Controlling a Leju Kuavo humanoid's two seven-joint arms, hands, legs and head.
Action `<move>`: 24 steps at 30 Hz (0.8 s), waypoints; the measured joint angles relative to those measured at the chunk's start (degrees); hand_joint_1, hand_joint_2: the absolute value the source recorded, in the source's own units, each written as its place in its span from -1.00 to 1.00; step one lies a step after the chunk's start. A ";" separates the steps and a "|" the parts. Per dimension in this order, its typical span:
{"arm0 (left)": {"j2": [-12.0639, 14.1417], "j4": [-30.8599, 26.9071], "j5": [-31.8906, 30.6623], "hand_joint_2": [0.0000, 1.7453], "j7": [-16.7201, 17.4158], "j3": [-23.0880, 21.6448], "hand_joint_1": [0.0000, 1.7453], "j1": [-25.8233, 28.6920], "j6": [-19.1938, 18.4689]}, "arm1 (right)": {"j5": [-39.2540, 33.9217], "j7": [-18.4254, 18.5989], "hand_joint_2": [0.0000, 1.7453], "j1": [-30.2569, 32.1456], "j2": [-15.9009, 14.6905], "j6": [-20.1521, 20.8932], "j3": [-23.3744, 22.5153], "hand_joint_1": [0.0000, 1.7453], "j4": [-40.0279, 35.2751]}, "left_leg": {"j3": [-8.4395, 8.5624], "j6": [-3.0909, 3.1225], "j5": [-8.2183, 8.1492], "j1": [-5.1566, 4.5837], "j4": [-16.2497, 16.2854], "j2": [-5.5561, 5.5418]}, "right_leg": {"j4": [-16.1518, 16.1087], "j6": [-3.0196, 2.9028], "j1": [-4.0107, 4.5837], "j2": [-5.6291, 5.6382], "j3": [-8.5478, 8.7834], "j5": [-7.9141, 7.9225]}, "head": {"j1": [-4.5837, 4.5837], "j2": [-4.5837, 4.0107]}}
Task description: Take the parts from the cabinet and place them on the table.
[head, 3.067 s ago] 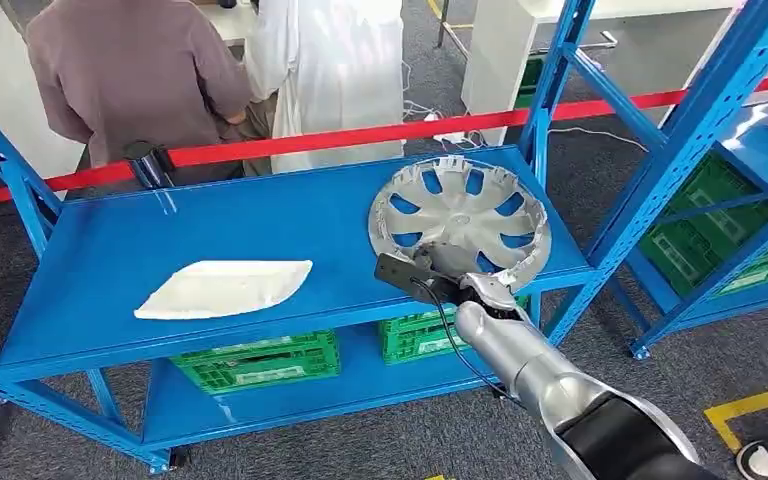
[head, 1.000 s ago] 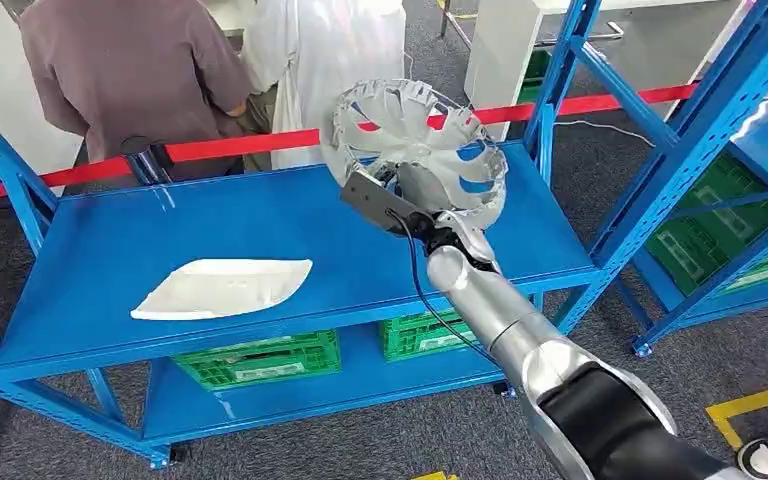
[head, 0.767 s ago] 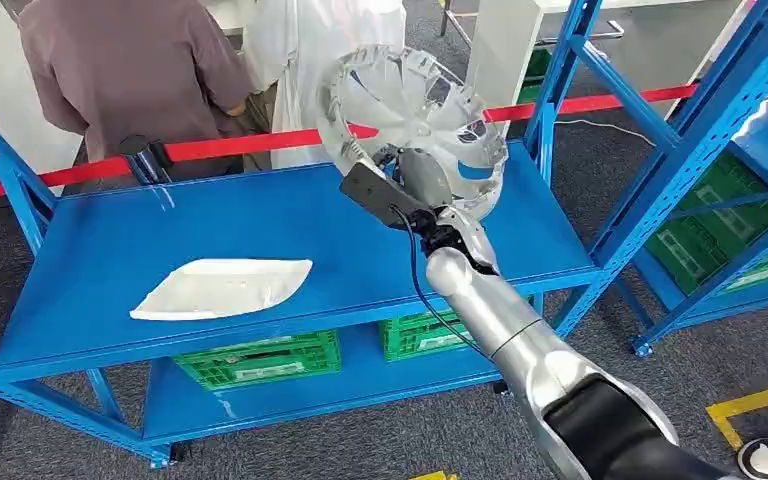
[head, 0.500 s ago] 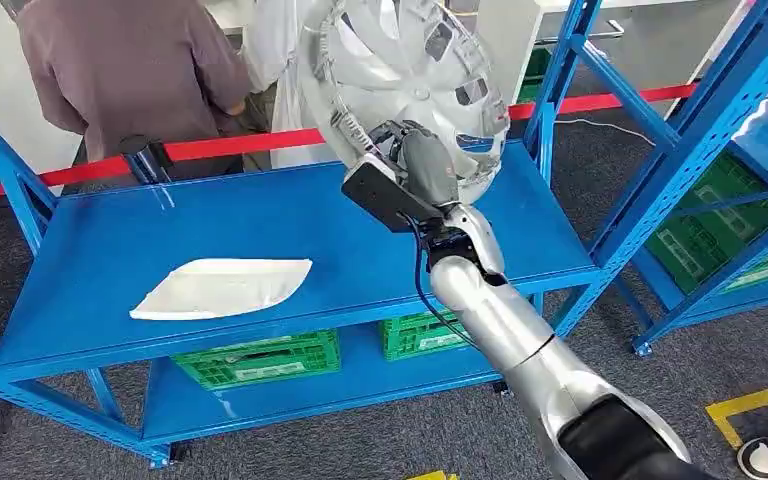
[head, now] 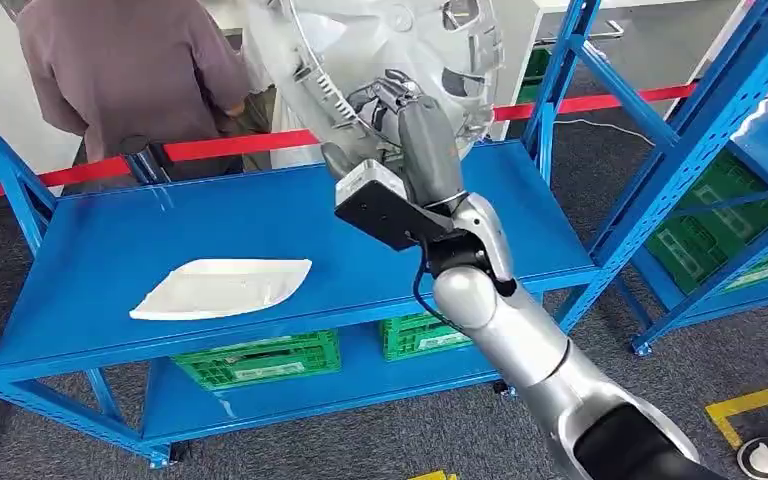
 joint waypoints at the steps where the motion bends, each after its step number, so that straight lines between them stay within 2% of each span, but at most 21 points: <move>1: 0.00 0.00 0.04 1.00 -0.20 0.07 -1.00 0.01 -0.04 | -0.04 0.04 1.00 -0.06 0.00 0.00 0.42 1.00 -0.33 | 0.00 0.00 0.00 0.00 0.00 0.00 | 0.00 0.00 0.00 0.00 0.00 0.00 | 0.00 0.00; 9: 0.00 0.02 1.79 1.00 -0.37 1.83 -1.00 0.12 -1.16 | -1.77 1.03 1.00 -0.34 -0.52 -0.46 3.15 1.00 -1.46 | 0.00 0.00 0.00 0.00 0.00 0.00 | 0.00 0.00 0.00 0.00 0.00 0.00 | 0.00 0.00; 13: -0.04 0.02 3.17 1.00 -2.12 3.24 -1.00 0.16 -2.51 | -2.34 1.25 1.00 -0.33 -0.90 -0.83 4.00 1.00 -1.51 | 0.00 0.00 0.00 0.00 0.00 -0.04 | 0.00 0.00 0.00 0.00 0.01 0.00 | 0.00 0.00; 24: -0.04 0.02 2.29 1.00 -1.14 3.93 -1.00 0.15 -2.84 | -2.45 1.18 1.00 0.47 -1.99 -1.75 5.16 1.00 -2.49 | 0.00 0.00 0.00 0.00 0.00 -0.02 | 0.00 0.00 0.00 0.00 -0.01 -0.01 | 0.00 0.00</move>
